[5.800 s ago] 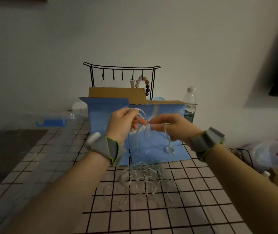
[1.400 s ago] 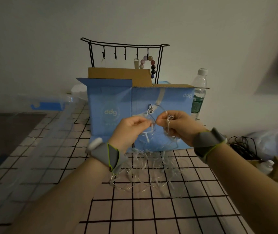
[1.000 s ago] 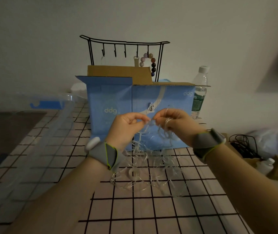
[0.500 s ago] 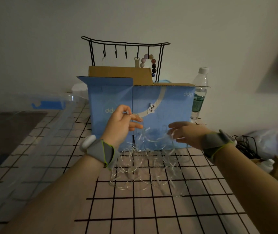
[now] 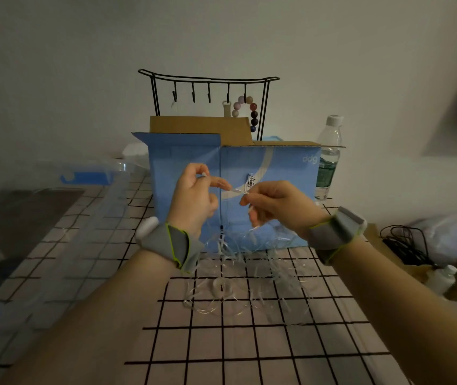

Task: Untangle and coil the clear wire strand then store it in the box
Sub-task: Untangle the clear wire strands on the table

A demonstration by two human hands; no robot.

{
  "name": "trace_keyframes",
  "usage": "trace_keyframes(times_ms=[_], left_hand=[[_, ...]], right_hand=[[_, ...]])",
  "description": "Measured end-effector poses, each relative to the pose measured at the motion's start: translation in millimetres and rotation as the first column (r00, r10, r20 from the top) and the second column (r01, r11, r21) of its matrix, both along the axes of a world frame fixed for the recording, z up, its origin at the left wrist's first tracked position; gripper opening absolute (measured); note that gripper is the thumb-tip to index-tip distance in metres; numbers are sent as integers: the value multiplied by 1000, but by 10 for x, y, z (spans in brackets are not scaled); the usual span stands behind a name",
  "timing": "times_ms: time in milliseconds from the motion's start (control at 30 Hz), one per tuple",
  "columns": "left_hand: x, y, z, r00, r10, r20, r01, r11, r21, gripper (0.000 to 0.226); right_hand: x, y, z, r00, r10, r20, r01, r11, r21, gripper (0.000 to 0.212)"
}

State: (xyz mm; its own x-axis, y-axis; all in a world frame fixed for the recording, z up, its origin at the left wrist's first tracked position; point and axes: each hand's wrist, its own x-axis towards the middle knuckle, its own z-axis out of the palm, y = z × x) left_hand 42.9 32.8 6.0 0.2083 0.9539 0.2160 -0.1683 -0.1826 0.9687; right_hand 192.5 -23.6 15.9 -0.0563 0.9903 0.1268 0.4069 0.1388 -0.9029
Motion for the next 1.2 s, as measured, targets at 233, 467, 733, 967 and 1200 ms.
trace_keyframes(times_ms=[233,467,733,967,1200], left_hand=[[17,112,-141,939,112,-324,-94,993,71,32],[82,-330,-146,914,247,-321,-40,843,536,12],[165,-271,-209,914,-72,-399,156,971,181,12],[-115,-169,32,939,-295,179,327,926,-189,25],[-327,79,27,934,-61,-351,97,991,87,22]], right_hand=[[31,-85,49,908,-122,-401,103,992,-69,16],[-29,-82,32,898,-274,-344,294,956,7,18],[-95,-112,-6,935,-198,-293,204,979,-10,20],[232,-199,190,933,-261,246,236,963,128,5],[441,-223,331,785,-363,-502,389,920,-57,43]])
